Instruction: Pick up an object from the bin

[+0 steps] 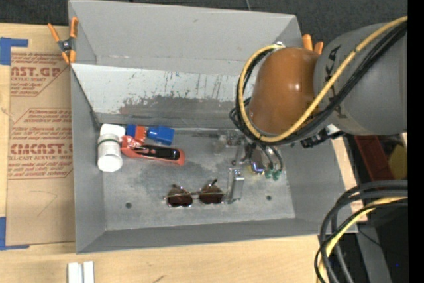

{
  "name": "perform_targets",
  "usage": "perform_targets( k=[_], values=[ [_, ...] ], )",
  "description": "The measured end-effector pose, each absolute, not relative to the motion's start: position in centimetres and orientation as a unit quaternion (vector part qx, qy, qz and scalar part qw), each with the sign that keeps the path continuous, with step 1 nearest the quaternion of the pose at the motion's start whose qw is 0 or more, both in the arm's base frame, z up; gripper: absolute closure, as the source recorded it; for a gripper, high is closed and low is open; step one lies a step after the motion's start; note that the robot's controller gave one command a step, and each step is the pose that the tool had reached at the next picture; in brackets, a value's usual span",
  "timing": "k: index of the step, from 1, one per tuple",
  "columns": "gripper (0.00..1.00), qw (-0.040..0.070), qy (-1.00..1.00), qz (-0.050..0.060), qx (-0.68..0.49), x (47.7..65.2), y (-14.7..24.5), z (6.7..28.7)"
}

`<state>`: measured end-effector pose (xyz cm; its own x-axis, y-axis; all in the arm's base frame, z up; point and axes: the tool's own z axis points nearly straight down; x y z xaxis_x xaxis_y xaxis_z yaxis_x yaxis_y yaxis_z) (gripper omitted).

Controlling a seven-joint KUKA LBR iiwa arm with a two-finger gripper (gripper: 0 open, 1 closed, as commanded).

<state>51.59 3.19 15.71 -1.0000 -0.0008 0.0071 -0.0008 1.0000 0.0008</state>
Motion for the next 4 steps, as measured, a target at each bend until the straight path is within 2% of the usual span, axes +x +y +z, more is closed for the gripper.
perform_targets(
  k=[1,2,3,4],
  values=[
    [0.00,0.000,-1.000,-0.001,0.000,51.8,3.2,16.1],
    [0.00,-0.001,-0.999,0.000,0.034,50.7,3.3,11.9],
    [1.00,0.000,-0.995,-0.001,0.100,50.8,4.7,6.9],
    [1.00,0.000,-0.995,-0.001,0.100,50.8,4.7,6.9]
  ],
)
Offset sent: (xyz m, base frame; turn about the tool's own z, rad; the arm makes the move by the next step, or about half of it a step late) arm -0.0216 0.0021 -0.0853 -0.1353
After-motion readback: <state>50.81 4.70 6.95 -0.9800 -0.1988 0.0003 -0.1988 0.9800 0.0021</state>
